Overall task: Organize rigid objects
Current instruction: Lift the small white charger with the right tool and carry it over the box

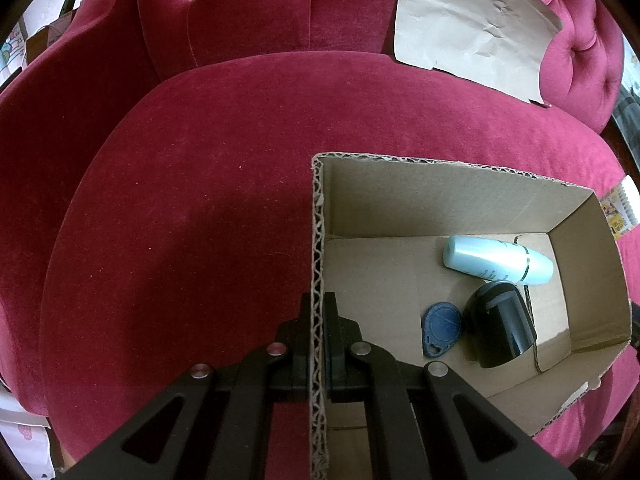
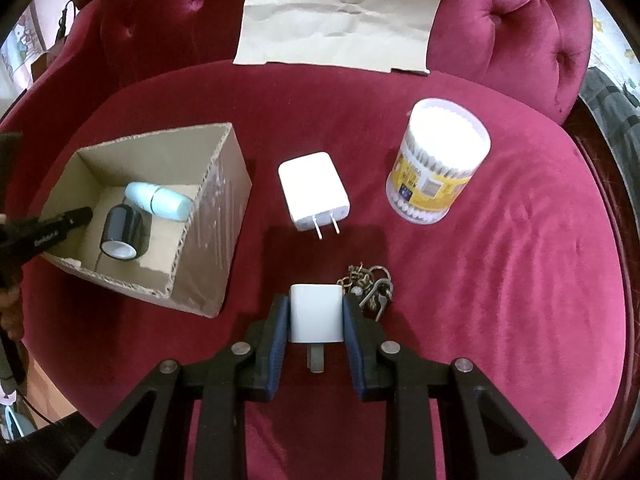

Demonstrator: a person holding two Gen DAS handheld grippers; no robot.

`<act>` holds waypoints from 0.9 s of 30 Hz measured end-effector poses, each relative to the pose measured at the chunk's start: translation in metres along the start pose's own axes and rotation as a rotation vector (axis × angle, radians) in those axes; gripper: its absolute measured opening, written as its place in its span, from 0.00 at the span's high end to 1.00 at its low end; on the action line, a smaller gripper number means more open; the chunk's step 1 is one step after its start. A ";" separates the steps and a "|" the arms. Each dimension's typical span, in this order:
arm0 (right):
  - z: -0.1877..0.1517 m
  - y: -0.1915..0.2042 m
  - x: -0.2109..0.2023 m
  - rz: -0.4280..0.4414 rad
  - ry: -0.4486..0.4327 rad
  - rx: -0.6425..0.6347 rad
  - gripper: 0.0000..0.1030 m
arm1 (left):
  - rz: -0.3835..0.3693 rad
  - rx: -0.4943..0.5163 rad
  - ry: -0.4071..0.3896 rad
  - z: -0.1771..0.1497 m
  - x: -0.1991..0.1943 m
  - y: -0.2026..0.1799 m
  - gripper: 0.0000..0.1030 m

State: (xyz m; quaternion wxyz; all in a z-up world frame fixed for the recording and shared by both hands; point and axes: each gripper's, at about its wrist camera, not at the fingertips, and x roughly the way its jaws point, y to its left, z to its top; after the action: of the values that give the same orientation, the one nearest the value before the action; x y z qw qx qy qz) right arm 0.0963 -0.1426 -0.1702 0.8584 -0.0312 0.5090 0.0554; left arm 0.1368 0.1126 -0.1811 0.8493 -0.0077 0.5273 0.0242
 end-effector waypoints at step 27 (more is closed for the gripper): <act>0.036 0.011 -0.038 -0.009 -0.113 0.008 0.72 | 0.001 0.004 -0.001 0.000 0.000 0.003 0.97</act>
State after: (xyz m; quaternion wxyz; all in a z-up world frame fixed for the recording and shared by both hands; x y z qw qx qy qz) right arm 0.1076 -0.1304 -0.1194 0.8862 -0.0270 0.4597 0.0510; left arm 0.1364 0.1155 -0.1814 0.8495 -0.0057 0.5270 0.0238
